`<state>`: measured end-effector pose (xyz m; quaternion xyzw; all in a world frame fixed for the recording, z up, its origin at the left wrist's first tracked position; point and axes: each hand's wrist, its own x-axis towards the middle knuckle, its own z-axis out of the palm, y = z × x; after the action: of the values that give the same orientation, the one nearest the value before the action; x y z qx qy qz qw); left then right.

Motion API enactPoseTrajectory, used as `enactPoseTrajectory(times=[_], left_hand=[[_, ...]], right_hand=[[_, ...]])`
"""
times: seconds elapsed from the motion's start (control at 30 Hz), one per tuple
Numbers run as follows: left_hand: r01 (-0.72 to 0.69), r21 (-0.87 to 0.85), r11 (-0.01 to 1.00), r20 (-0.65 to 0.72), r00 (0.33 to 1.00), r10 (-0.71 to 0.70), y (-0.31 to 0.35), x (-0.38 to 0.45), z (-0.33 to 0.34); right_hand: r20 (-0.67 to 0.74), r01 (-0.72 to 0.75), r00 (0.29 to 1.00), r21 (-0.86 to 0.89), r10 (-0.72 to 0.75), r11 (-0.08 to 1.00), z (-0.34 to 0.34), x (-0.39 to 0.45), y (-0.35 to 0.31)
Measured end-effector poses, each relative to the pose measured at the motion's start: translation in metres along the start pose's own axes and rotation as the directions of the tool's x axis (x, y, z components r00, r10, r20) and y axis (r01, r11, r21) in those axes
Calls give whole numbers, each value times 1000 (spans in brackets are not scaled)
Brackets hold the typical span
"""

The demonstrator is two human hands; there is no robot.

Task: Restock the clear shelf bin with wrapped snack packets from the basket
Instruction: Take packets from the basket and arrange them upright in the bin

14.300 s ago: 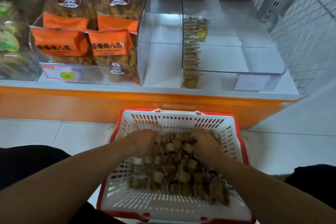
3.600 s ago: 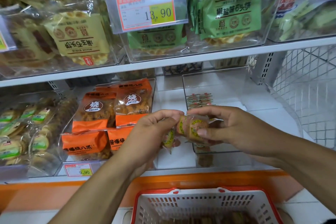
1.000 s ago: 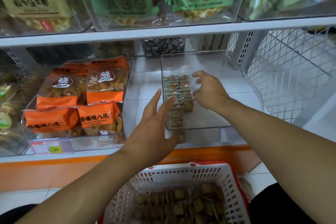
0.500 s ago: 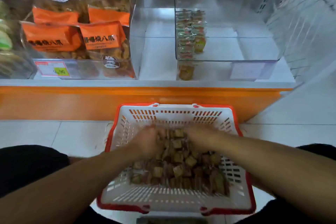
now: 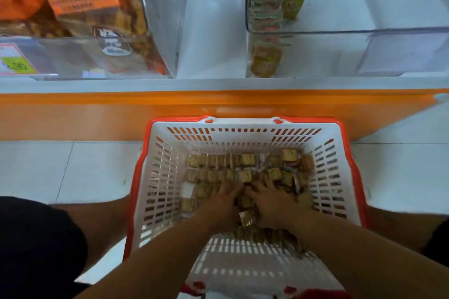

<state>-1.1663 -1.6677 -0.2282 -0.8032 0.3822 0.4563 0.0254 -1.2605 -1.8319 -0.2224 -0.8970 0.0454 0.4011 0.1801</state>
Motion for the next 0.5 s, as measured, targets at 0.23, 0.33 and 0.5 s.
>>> enactPoseTrajectory(times=[0.23,0.33,0.5], left_hand=[[-1,126,992,-114,993,15,2,12,4],[-43,209,977,-63,996,57,1,20,-3],[-19,303,953,-103,993,52,9,24,0]], right_hand=[[-57,-35,998,53,39,998,14,14,-3],[-44,21,999,103,-16,994,19,15,0],[-80,29,997,151,-17,988,14,11,1]])
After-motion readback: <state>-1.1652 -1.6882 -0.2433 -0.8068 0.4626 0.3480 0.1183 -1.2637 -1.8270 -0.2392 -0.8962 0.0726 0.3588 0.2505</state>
